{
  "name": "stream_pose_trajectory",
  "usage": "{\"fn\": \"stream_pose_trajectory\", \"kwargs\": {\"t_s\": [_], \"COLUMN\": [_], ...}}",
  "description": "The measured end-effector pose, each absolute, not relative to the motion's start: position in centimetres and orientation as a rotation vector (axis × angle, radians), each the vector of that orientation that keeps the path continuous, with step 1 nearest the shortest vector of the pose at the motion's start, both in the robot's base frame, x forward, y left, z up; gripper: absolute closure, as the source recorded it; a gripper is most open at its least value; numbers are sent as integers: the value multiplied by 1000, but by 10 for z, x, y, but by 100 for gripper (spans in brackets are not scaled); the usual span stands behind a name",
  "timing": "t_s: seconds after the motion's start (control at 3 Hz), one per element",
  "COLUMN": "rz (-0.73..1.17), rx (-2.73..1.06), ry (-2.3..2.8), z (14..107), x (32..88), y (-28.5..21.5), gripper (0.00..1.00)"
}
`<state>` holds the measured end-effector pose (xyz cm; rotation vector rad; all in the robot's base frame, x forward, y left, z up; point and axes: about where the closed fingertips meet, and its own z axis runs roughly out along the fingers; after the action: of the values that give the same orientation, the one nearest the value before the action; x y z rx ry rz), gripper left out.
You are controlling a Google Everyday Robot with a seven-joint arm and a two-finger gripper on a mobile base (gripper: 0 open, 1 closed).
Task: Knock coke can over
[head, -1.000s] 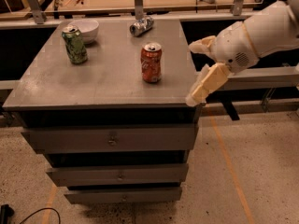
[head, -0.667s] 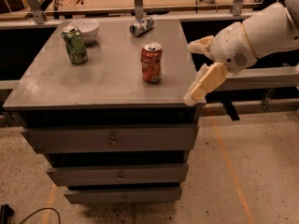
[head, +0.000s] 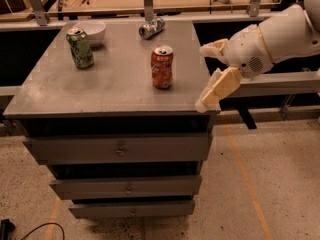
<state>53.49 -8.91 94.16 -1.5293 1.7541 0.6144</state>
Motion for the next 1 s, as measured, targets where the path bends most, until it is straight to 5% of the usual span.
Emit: {"fn": "stream_pose_trajectory", "kwargs": {"t_s": [1.0], "rz": [699], "rx": [-1295], "ry": [1674], "z": [907], "x": [624], "y": [-49], "gripper": [0]}}
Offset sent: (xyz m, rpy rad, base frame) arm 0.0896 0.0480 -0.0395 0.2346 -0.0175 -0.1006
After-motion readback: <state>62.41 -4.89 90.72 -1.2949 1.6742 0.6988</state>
